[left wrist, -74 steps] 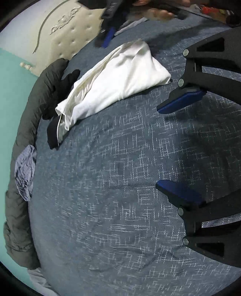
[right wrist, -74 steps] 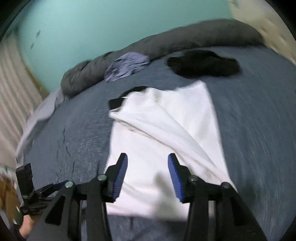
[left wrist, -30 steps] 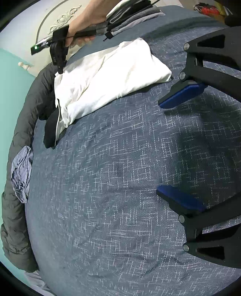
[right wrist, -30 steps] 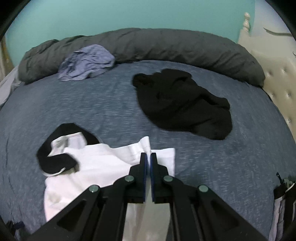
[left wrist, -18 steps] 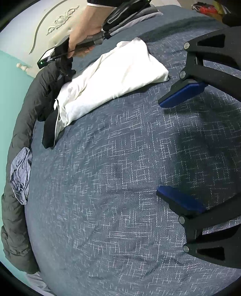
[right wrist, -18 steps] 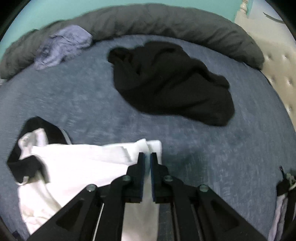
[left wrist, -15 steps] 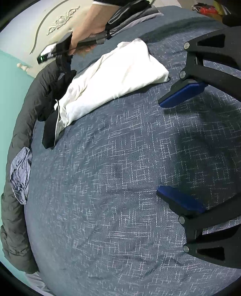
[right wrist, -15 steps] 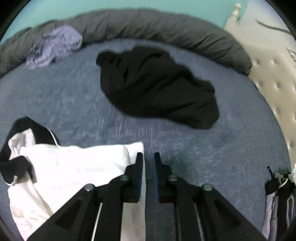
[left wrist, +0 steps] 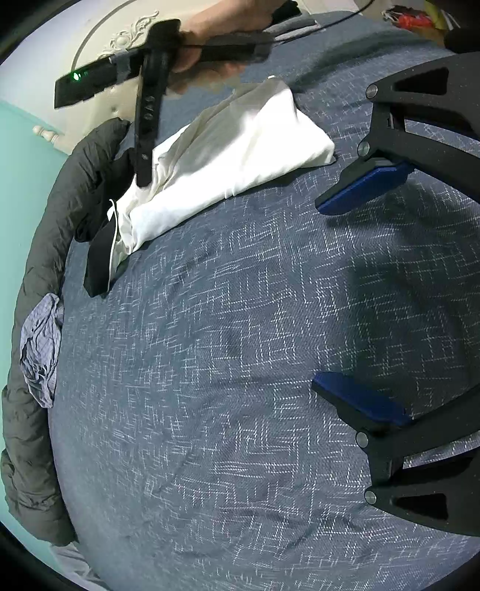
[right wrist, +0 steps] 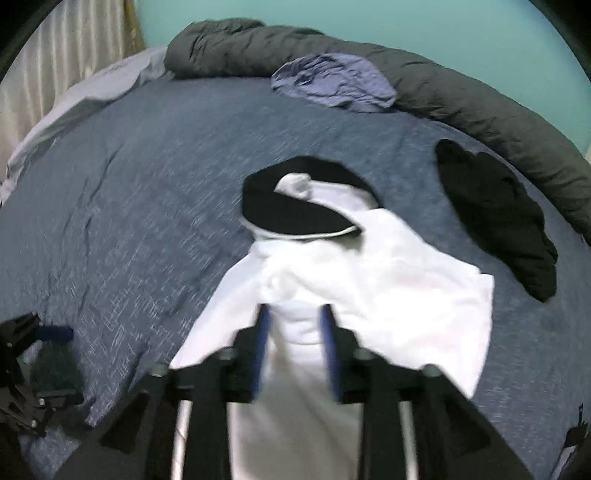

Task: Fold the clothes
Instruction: 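Adjust the collar end with the right gripper and open it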

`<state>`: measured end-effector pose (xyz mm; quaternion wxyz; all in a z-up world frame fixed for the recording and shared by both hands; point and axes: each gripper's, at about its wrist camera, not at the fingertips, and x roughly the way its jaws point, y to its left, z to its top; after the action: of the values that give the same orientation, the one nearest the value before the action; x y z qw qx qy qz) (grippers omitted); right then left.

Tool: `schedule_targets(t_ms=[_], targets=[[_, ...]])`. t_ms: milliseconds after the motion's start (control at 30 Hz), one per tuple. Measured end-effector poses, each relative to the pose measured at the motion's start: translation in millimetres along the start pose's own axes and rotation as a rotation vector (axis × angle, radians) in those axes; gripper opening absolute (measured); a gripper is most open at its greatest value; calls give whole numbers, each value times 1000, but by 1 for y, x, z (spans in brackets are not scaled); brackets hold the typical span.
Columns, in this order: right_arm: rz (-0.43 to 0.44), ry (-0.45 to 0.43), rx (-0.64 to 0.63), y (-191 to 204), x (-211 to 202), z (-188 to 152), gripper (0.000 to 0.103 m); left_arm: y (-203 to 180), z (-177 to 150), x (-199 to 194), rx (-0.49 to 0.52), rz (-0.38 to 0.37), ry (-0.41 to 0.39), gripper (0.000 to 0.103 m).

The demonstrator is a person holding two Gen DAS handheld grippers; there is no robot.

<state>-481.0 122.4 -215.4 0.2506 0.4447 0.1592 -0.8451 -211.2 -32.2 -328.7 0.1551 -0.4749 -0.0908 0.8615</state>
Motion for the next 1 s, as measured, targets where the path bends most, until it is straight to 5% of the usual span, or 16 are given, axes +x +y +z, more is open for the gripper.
schedule_targets(t_ms=[133,167,267,567,867,1000], targets=[[0,11,3,-3,11,1,39,1,0,0,-4,-4,1,90],[-1,10,10,-5,13,1,24,1,0,0,-4,-5,1,90],[-2,3,30,-12,15,2,5,1,0,-1,-7,-8,1,90],[-39,-106,276,-91,-19,17,4,1,-1,-1,-6,-5,0,90],[-168,12,666,-201,-6,-7,6,0,0,2,-3,-5,1,91],[-246,-32,657,-202,-22,-10,10,-1,1,3,0,-3,1,92]])
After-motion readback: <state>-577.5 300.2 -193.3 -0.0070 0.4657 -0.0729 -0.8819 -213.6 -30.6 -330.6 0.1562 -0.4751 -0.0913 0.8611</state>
